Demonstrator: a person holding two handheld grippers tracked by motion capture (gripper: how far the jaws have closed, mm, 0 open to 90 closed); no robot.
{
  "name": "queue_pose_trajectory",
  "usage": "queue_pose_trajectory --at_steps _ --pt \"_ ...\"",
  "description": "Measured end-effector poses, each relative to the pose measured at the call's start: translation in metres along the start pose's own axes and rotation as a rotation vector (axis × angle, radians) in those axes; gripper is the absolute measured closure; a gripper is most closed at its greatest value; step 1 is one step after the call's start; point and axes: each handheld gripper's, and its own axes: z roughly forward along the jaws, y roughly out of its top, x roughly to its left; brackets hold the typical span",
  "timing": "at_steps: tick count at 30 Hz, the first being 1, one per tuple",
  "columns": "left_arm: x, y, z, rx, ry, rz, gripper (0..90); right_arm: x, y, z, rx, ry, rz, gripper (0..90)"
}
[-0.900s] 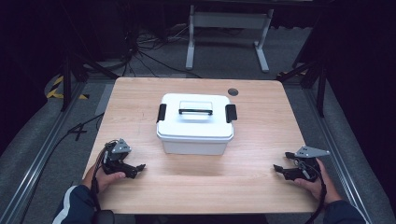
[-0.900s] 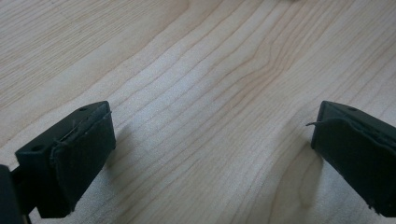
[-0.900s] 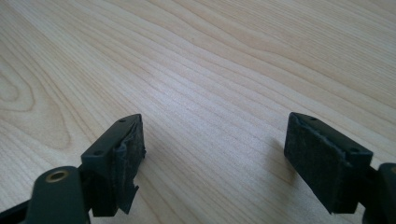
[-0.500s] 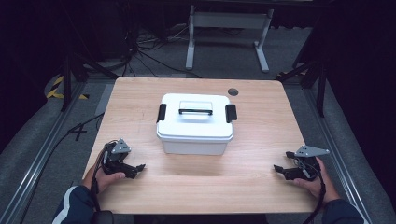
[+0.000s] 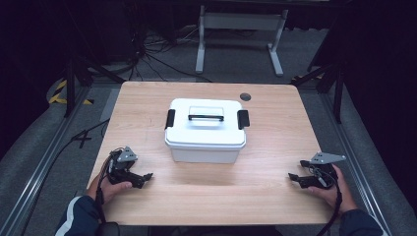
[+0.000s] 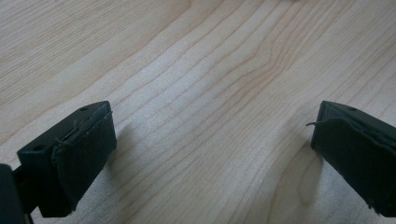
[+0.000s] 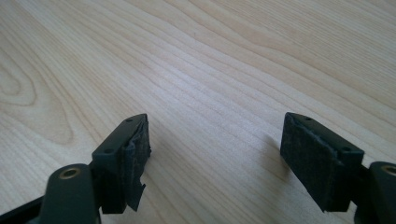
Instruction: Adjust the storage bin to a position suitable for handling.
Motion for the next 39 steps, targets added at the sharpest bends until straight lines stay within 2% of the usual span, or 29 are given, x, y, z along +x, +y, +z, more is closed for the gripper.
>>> queue_pose_trajectory --at_steps 3,11,22,29,39 --pt "0.0 0.0 0.001 -0.004 0.004 -0.003 0.4 0.002 0.0 -0.002 -0.001 0.013 -0.01 22.9" --pt "0.0 0.001 0.001 -0.003 0.004 0.002 0.4 0.006 0.009 -0.01 -0.021 0.011 -0.028 22.6" --pt "0.0 0.0 0.001 -0.004 0.002 0.001 0.4 0.013 0.025 -0.019 -0.029 0.032 -0.082 23.3" --pt "0.0 0.0 0.001 -0.005 0.004 -0.001 0.4 0.017 0.046 -0.028 -0.031 0.043 -0.134 24.8" --pt "0.0 0.0 0.001 -0.004 0.004 0.0 0.4 0.016 0.07 -0.038 -0.043 0.049 -0.178 28.5"
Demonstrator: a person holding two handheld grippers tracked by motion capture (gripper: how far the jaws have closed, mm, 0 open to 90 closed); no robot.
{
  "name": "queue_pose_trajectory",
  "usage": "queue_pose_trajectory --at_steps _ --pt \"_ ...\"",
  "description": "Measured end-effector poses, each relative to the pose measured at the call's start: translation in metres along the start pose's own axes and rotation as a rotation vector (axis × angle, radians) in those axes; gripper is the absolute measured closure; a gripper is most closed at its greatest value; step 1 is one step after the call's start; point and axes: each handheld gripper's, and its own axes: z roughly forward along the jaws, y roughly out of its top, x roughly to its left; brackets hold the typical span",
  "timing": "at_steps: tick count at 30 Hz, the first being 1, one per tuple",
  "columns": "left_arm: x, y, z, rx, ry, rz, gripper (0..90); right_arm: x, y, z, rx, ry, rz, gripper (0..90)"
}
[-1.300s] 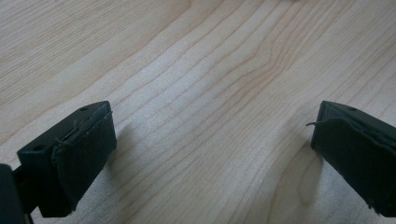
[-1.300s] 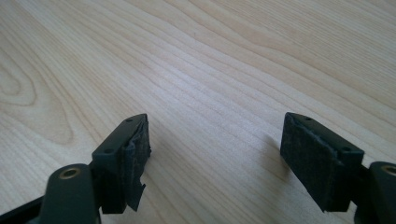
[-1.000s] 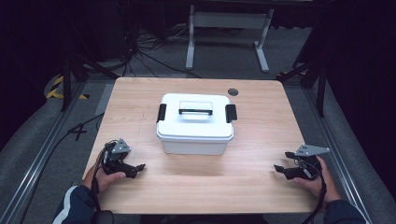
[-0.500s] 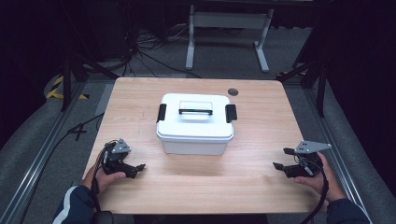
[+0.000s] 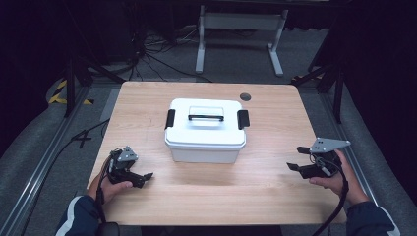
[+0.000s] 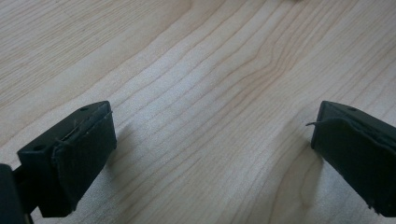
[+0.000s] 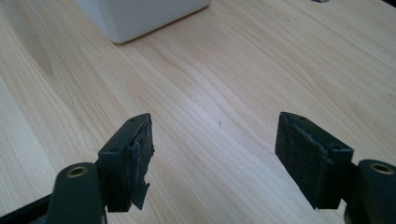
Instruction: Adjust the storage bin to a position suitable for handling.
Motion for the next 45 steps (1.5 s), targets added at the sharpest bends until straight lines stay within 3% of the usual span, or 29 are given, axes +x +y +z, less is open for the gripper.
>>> queue_pose_trajectory --at_steps 4,25,36,40,45 --pt "0.0 0.0 0.0 0.0 0.0 0.0 0.4 -0.001 0.012 0.001 0.0 0.006 -0.012 29.7" --pt "0.0 0.0 0.0 -0.001 0.001 -0.001 0.4 -0.002 0.101 -0.017 -0.005 0.016 -0.179 33.4" --pt "0.0 0.0 0.0 0.0 0.0 -0.001 0.4 0.001 0.128 -0.011 0.006 0.026 -0.233 34.3" --pt "0.0 0.0 0.0 0.0 0.0 0.0 0.4 0.002 0.14 -0.01 -0.008 0.005 -0.265 37.8" --pt "0.0 0.0 0.0 0.0 0.0 0.0 0.5 0.007 0.162 -0.006 0.008 0.014 -0.306 38.6"
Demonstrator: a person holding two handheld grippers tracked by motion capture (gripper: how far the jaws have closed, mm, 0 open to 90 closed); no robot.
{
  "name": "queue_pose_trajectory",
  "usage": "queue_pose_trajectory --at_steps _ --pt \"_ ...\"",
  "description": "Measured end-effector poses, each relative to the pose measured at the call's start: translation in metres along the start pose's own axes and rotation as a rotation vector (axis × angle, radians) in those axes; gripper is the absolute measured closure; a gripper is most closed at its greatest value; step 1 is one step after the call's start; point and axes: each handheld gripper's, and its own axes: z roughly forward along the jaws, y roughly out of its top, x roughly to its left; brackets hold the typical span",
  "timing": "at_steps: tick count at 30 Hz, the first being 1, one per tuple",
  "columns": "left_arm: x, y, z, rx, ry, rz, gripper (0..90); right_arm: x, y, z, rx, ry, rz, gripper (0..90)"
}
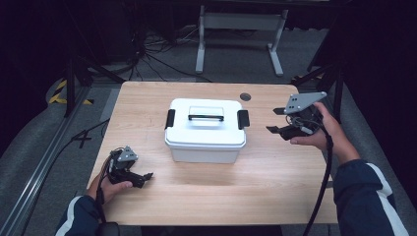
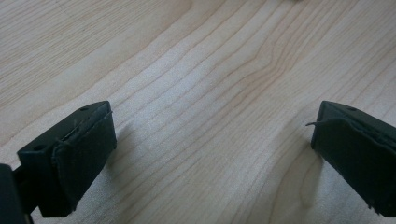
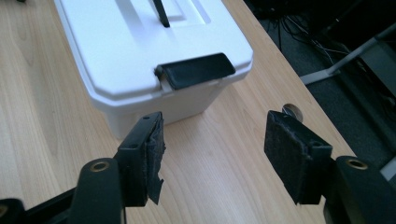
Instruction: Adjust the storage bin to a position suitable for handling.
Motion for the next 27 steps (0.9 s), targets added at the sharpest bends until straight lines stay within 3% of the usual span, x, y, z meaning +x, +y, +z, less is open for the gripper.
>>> queue_pose_trajectory --at_steps 12,17,27 --pt "0.0 0.0 0.0 0.0 -0.001 0.0 0.4 -0.002 0.046 0.015 0.015 0.038 -0.078 41.4" --pt "0.0 0.0 0.0 0.0 -0.001 0.001 0.4 0.004 0.062 0.029 0.036 0.06 -0.143 42.5" --pt "0.0 0.0 0.0 0.0 -0.002 0.001 0.4 0.018 0.086 0.054 0.072 0.103 -0.196 44.6"
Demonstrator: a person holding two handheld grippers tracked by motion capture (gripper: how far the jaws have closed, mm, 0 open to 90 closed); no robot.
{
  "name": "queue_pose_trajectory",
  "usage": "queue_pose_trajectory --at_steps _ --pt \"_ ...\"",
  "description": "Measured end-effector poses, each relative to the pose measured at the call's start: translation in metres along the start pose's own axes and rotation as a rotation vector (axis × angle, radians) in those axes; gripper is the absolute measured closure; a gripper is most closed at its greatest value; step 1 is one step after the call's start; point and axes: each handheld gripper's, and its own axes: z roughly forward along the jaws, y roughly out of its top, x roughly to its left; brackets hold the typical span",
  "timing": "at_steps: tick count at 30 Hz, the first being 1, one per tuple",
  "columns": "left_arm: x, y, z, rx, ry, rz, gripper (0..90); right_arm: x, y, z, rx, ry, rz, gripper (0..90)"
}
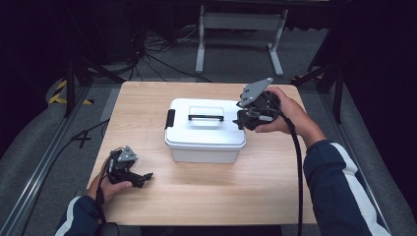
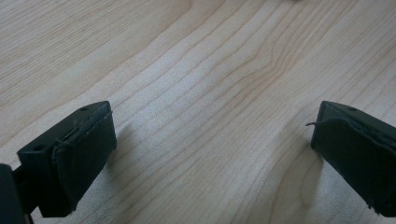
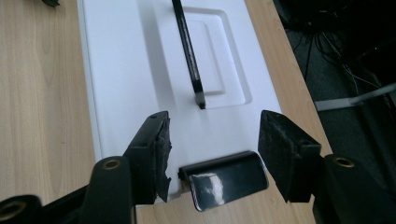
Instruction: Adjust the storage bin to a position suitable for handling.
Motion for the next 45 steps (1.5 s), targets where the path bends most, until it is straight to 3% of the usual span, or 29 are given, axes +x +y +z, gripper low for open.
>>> queue_pose_trajectory --at_steps 9,16,17,21,30,38,45 --pt "0.0 0.0 0.0 -0.001 0.0 0.0 0.4 0.001 0.024 0.021 0.06 0.058 -0.055 53.4" --pt "0.0 0.0 0.0 0.003 -0.003 0.001 0.5 0.003 0.039 0.037 0.125 0.069 -0.077 57.2" --pt "0.0 0.0 -0.001 0.004 -0.003 0.001 0.5 0.002 0.041 0.04 0.123 0.074 -0.099 58.0" --pt "-0.001 0.0 0.0 0.0 -0.001 -0.003 0.5 0.003 0.049 0.048 0.156 0.09 -0.109 64.7" --pt "0.0 0.0 -0.001 0.005 -0.003 -0.002 0.5 0.004 0.057 0.06 0.215 0.085 -0.159 80.9" --pt "0.0 0.0 -0.001 0.003 -0.003 -0.002 0.5 0.006 0.063 0.062 0.24 0.054 -0.196 84.5" --pt "0.0 0.0 -0.001 0.003 -0.003 -0.002 0.5 0.005 0.062 0.061 0.226 0.054 -0.202 84.8"
